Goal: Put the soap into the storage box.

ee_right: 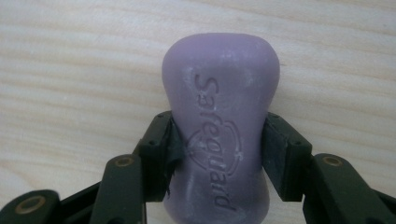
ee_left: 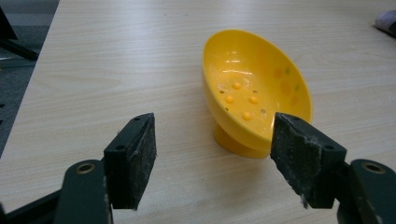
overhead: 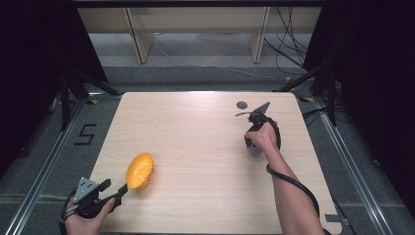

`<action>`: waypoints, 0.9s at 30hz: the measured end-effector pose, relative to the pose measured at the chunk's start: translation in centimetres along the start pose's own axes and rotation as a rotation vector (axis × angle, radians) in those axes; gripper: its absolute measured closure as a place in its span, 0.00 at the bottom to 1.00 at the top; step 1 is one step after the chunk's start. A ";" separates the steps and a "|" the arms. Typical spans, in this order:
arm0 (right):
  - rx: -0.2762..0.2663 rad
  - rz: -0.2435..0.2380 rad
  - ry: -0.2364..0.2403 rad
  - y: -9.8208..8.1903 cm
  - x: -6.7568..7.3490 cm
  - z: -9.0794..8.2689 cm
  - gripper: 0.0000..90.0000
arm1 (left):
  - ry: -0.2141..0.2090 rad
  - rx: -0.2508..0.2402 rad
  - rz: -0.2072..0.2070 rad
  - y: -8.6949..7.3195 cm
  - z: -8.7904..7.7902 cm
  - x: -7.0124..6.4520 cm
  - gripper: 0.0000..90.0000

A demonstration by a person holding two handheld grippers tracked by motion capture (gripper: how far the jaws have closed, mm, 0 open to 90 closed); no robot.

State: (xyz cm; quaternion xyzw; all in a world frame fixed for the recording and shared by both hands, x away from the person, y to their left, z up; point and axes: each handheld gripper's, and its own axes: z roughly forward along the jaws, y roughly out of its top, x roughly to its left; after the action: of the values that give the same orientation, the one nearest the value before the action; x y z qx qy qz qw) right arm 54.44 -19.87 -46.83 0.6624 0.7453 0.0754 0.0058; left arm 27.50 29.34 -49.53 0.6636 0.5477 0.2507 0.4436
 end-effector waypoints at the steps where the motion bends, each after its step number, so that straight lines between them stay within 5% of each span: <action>1: -0.008 -0.035 0.004 -0.1 -0.1 0.1 0.56 | 0.001 0.001 -0.002 0.0 0.0 0.0 0.34; 12: -0.010 -0.219 0.005 -0.5 0.0 -0.2 0.56 | -0.002 0.007 0.007 0.0 0.1 0.0 0.34; 13: -0.034 -0.264 0.001 -0.5 -0.1 -0.3 0.56 | -0.001 0.006 0.007 0.0 0.1 0.0 0.34; 15: -0.025 -0.267 0.007 -0.7 0.2 -0.7 0.56 | 0.002 0.008 0.007 0.0 0.1 0.0 0.34; 19: -0.057 -0.402 0.044 -1.3 0.3 -1.2 0.56 | 0.008 0.004 0.003 0.0 0.0 0.0 0.34; 21: -0.061 -0.523 0.065 -1.8 0.4 -1.5 0.56 | 0.002 -0.001 -0.001 0.0 0.1 0.0 0.34; 24: -0.069 -0.651 0.149 -2.8 0.7 -1.9 0.56 | 0.006 0.004 0.008 0.0 0.1 -0.1 0.34; 27: -0.099 -0.757 0.143 -3.8 1.0 -2.4 0.56 | 0.002 0.002 0.006 0.0 0.2 -0.2 0.34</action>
State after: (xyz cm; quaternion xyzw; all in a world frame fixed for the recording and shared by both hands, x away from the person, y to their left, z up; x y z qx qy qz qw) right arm 50.29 -19.56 -44.79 0.3325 0.9310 0.1498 0.0133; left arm 27.59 29.12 -49.61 0.6653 0.5466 0.2522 0.4416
